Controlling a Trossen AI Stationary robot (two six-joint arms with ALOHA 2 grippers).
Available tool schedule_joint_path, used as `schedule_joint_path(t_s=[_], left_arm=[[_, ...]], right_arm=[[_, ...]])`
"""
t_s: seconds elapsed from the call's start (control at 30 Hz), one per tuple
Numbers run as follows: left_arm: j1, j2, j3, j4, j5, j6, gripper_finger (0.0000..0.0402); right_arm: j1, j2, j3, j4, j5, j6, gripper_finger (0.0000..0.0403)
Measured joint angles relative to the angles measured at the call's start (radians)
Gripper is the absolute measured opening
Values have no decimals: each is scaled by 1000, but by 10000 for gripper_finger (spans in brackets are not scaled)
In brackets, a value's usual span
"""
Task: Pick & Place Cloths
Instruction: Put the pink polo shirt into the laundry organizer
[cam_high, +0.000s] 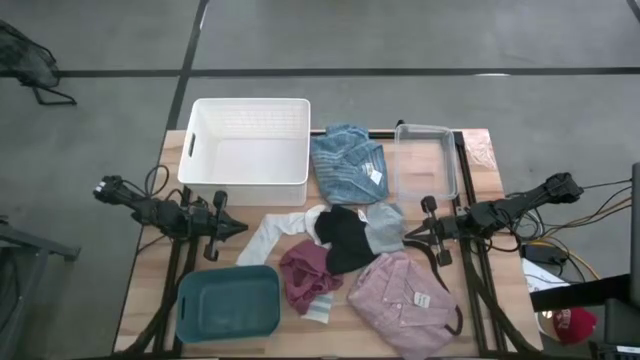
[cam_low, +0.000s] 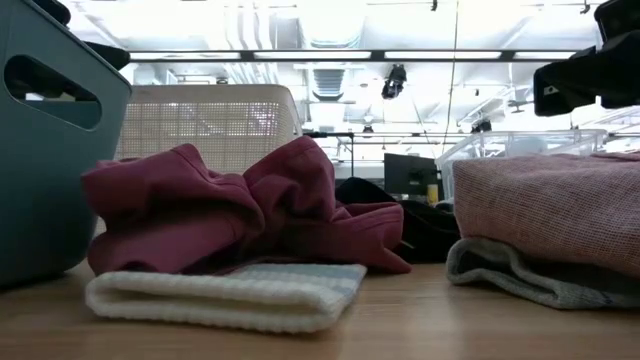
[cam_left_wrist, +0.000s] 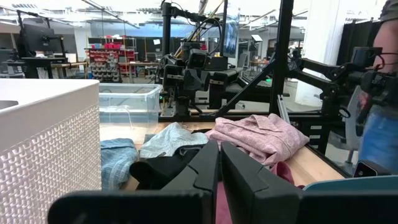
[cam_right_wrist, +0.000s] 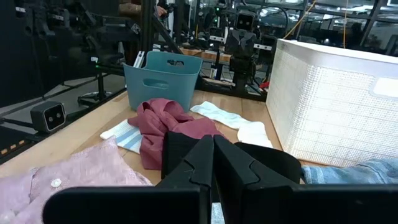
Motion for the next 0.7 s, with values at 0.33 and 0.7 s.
schedule_joint_path(t_s=[0.33, 0.7], left_arm=[[0, 0, 0, 0, 0, 0, 26], [1, 0, 0, 0, 0, 0, 26]], right_arm=[[2, 0, 0, 167, 0, 616, 8], [2, -1, 0, 305, 85, 1042, 8]])
